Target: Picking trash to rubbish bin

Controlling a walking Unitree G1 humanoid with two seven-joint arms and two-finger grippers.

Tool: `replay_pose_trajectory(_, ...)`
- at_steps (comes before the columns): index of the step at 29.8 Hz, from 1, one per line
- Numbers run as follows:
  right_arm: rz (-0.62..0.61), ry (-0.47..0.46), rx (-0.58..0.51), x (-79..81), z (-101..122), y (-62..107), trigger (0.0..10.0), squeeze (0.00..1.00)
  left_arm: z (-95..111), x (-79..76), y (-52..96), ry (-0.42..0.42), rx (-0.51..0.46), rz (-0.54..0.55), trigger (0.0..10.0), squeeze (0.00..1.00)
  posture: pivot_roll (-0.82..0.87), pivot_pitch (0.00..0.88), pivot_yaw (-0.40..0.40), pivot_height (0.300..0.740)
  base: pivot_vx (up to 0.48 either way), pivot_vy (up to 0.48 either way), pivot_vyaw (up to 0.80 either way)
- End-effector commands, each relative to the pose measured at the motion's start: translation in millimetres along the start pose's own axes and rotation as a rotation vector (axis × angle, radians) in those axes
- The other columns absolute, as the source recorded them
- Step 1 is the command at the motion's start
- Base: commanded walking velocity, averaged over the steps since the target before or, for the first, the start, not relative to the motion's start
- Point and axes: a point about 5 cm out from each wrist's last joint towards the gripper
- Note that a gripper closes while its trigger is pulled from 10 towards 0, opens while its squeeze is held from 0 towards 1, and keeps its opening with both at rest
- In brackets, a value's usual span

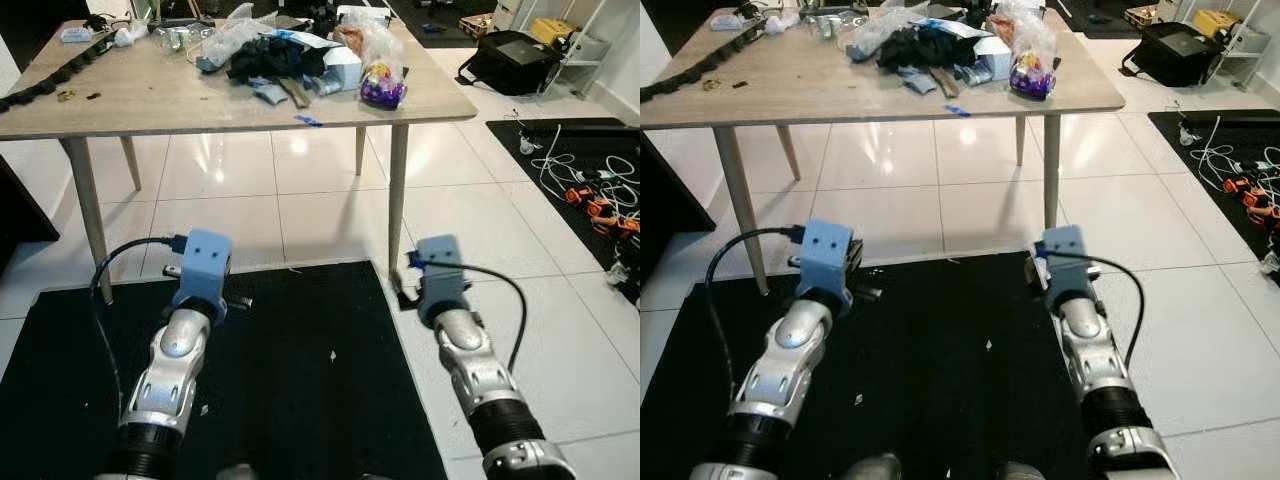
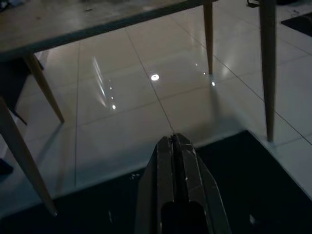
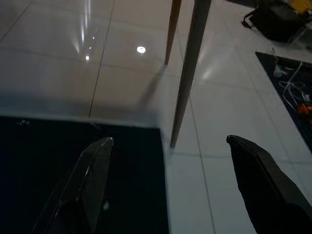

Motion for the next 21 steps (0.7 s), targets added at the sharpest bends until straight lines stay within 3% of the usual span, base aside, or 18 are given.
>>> replay_pose_trajectory(1,0.009,-0.003,-0.001,3.0,0.3,-0.3,10.0,0.00,-1.7,1.3,0.5,-0.007,0.006,0.001,10.0,0.00,0.05,0.008,-0.032,0.740,0.285,0.000,0.00)
replay_pose_trajectory(21,-0.020,-0.023,-0.053,-1.9,8.1,-1.1,10.0,0.00,-1.0,0.7,1.5,-0.011,0.001,-0.001,10.0,0.00,0.04,0.010,-0.036,0.740,0.282,0.000,0.00)
Point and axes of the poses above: a point about 5 cm out from each wrist's last joint towards the gripper, its own y axis pointing back from the gripper into the wrist, its own z axis along the axis of the wrist's last joint, x = y × z, and after that the axes turned 3 degrees about y, right-handed
